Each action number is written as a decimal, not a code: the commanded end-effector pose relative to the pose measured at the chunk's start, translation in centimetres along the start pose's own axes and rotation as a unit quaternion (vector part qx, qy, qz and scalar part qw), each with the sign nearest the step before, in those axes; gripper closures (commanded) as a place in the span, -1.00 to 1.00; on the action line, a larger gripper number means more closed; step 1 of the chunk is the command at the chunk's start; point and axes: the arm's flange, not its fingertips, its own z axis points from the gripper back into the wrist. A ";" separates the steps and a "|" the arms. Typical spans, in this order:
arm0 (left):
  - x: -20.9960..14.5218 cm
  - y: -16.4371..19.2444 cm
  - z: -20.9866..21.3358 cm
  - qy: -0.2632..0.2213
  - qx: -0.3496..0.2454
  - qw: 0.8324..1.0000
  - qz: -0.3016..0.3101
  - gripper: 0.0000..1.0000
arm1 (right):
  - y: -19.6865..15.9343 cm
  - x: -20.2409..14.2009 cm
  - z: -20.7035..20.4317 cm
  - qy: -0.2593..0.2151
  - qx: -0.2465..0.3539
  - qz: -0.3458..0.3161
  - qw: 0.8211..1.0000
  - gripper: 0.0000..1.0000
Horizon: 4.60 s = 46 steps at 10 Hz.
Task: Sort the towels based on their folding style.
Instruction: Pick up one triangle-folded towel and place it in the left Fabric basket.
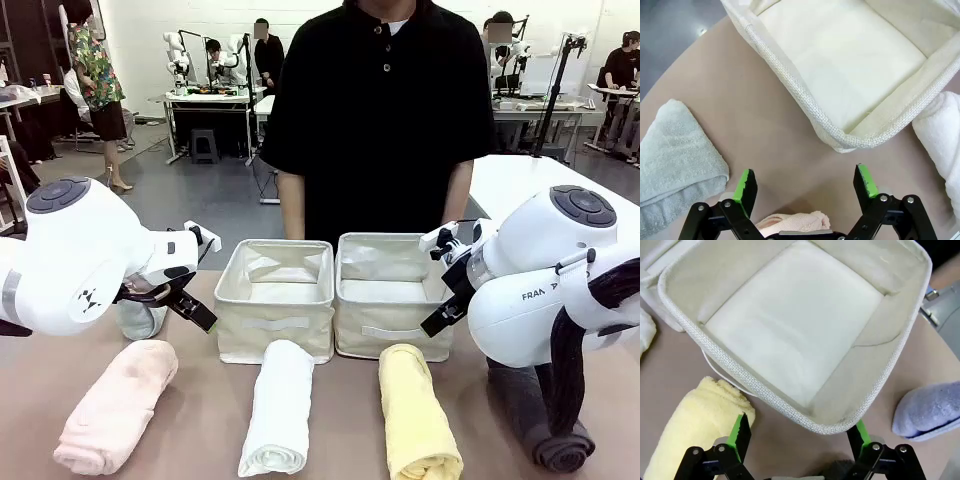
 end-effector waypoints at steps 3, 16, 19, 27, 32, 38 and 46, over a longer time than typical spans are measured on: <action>0.0 0.0 0.0 0.000 0.000 1.000 0.000 -1.00 | 0.0 0.0 0.0 0.000 0.000 0.000 1.000 -1.00; 2.7 0.3 7.9 -0.027 0.019 0.999 -0.019 -1.00 | 0.1 3.2 13.9 -0.045 -0.086 0.003 0.995 -1.00; 5.6 -0.9 19.6 -0.053 0.056 0.994 -0.071 -1.00 | 2.3 6.4 27.0 -0.073 -0.121 0.033 0.989 -1.00; 5.8 -3.3 30.2 -0.123 0.094 0.984 -0.086 -1.00 | 4.1 6.3 32.7 -0.090 -0.131 0.044 0.986 -1.00; 2.4 5.4 31.3 -0.183 -0.223 0.956 -0.049 -1.00 | -3.2 2.5 33.1 -0.142 0.075 -0.004 0.987 -1.00; -10.5 21.0 31.1 -0.241 -0.328 0.914 -0.017 -1.00 | -19.1 -13.0 31.2 -0.236 0.239 -0.076 0.939 -1.00; -10.4 21.3 32.5 -0.127 -0.229 0.965 -0.017 -1.00 | -20.5 -16.0 32.1 -0.252 0.244 -0.026 0.936 -1.00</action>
